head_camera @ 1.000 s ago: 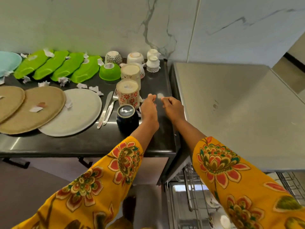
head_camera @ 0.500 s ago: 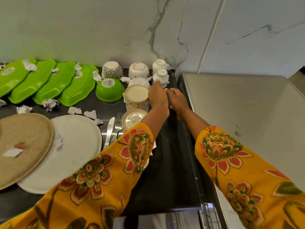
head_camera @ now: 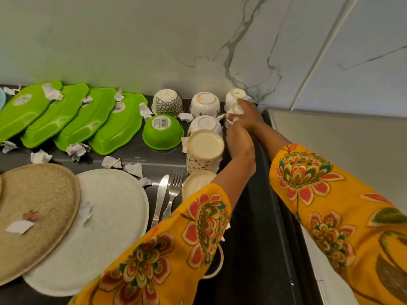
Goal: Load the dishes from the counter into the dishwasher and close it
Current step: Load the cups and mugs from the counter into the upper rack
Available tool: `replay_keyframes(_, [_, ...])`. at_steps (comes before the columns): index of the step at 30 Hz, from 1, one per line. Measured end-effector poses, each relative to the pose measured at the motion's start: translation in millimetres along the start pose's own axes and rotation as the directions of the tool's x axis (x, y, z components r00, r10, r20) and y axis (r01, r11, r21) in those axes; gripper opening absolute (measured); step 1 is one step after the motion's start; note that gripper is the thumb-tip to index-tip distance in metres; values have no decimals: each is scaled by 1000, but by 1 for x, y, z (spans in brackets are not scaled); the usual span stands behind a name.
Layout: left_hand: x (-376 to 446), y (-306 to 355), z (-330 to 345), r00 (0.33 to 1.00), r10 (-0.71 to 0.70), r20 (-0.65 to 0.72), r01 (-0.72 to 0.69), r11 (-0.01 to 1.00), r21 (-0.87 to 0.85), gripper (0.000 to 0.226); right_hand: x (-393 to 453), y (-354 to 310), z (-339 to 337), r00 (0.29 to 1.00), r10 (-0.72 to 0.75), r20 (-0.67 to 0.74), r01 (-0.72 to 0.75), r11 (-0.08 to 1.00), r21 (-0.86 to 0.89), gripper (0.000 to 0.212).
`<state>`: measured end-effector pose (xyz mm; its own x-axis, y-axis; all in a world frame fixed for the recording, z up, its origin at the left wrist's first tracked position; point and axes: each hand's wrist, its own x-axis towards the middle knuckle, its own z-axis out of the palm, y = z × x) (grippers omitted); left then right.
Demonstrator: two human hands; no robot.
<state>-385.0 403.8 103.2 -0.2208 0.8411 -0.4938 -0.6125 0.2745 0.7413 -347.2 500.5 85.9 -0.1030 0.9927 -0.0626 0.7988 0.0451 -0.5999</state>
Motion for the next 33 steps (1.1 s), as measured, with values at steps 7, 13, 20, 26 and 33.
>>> replay_keyframes(7, [-16, -2, -11, 998, -64, 15, 64, 998, 13, 36, -16, 5, -2, 987, 22, -159, -22, 1000, -2, 61])
replay_keyframes(13, [-41, -1, -11, 997, -76, -3, 76, 997, -3, 29, -62, 26, -11, 984, 55, -171, -34, 992, 124, 58])
replay_keyframes(20, [-75, -24, -15, 993, -111, -40, 112, 993, 23, 50, -141, 41, -20, 982, 74, -176, -27, 966, 258, 58])
replay_keyframes(26, [-128, -61, -21, 979, -202, -11, 202, 979, -21, 57, -216, 65, -34, 985, 74, -159, -19, 948, 318, 58])
replay_keyframes(33, [-205, -103, -24, 959, -271, 78, 276, 958, -75, 65, -296, 96, -58, 988, 63, -141, -16, 950, 313, 69])
